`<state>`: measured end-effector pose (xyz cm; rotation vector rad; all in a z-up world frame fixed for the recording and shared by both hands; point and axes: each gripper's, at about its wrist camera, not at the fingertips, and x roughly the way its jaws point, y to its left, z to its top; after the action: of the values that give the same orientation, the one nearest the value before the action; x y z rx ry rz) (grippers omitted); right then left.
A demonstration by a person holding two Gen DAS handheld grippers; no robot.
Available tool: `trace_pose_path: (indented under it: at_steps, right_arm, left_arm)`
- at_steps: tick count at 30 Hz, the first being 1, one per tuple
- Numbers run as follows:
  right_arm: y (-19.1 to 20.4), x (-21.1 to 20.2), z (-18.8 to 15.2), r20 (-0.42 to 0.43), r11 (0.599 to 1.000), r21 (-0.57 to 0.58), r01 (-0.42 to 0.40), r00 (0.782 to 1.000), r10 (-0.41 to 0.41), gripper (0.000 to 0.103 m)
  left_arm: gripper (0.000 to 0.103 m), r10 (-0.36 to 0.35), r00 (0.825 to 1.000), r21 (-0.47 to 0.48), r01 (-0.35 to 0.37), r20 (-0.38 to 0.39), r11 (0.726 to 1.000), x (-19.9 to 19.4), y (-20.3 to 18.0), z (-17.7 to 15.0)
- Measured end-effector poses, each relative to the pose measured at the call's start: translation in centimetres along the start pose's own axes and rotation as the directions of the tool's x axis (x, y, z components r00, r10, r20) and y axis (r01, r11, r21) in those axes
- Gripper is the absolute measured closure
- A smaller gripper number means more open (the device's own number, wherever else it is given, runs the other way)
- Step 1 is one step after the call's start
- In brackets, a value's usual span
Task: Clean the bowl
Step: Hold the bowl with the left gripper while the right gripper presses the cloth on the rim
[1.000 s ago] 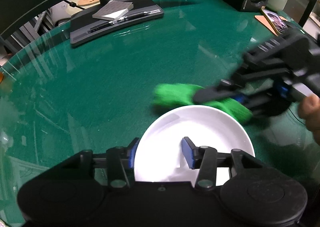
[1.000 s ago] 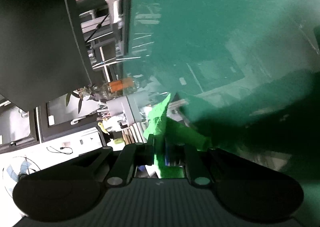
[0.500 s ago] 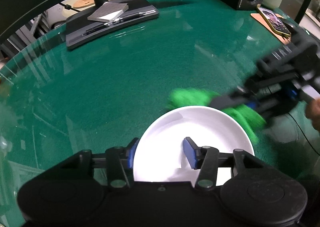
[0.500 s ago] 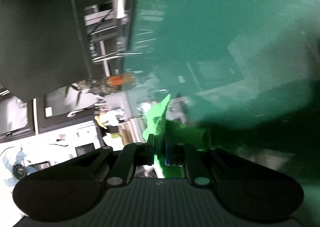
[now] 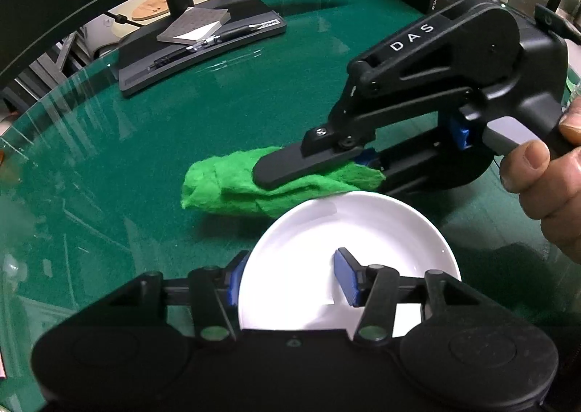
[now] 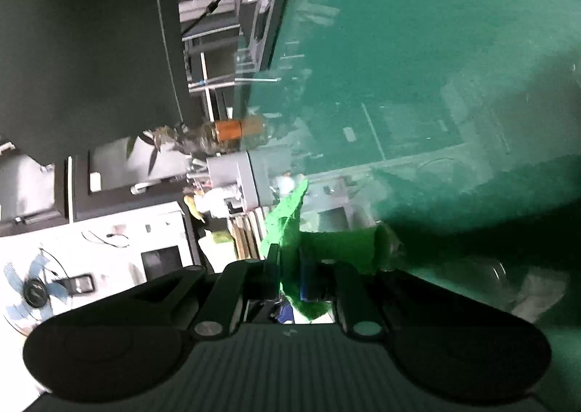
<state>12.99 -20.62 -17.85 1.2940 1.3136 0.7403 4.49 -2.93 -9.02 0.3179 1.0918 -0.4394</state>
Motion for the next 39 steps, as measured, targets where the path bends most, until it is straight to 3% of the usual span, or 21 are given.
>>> trace_pose_path:
  at_steps: [2,6,8,11,13,15,17,20,24,31,39]
  right_arm:
    - [-0.3,-1.1,-0.2,0.005,1.000,0.010,-0.005,1.000,0.005,0.092]
    - [-1.9,-4.8,-1.7,0.052,0.998,0.057,0.004,0.999,-0.007,0.092]
    - [-2.8,-6.4,-2.6,0.077,0.996,0.089,0.010,0.997,-0.017,0.092]
    - [-4.0,-7.6,-3.6,0.107,0.991,0.133,0.016,0.994,-0.031,0.092]
    - [-4.6,-7.9,-3.9,0.121,0.988,0.157,0.007,0.992,-0.026,0.092]
    - [-4.9,-8.1,-4.0,0.137,0.985,0.173,-0.007,0.990,-0.017,0.092]
    - [-5.1,-8.1,-3.9,0.154,0.983,0.182,-0.024,0.988,-0.005,0.092]
    - [-4.8,-7.7,-3.7,0.157,0.985,0.172,-0.032,0.988,0.004,0.092]
    - [-4.6,-7.4,-3.7,0.151,0.986,0.161,-0.031,0.989,0.007,0.092]
    - [-3.7,-7.0,-3.0,0.149,0.992,0.120,-0.026,0.989,0.008,0.092]
    - [-2.7,-6.9,-2.6,0.150,0.998,0.064,-0.014,0.989,0.004,0.092]
  left_arm:
    - [0.052,-0.036,0.999,0.041,0.036,-0.002,0.999,0.1,-0.5,0.1]
    - [0.014,-0.098,0.995,0.086,0.100,-0.027,0.991,1.1,-1.0,0.4]
    - [0.007,-0.135,0.990,0.083,0.138,-0.042,0.987,1.7,-0.9,0.5]
    - [0.019,-0.159,0.986,0.057,0.162,-0.051,0.985,1.6,-0.6,0.8]
    - [0.051,-0.162,0.986,-0.023,0.161,-0.038,0.987,0.7,0.3,0.8]
    - [0.060,-0.135,0.990,-0.099,0.131,-0.032,0.986,-0.4,0.9,0.5]
    - [0.061,-0.123,0.992,-0.149,0.116,-0.038,0.982,-1.3,1.0,-0.3]
    - [0.061,-0.143,0.988,-0.171,0.131,-0.058,0.976,-1.9,-0.2,-1.8]
    - [0.059,-0.107,0.990,-0.176,0.090,-0.090,0.980,-1.5,-1.7,-2.8]
    - [0.073,0.028,0.998,-0.081,-0.033,-0.064,0.996,-1.0,-0.6,-0.4]
    - [0.066,0.115,0.993,0.033,-0.115,-0.020,0.993,0.1,0.5,1.6]
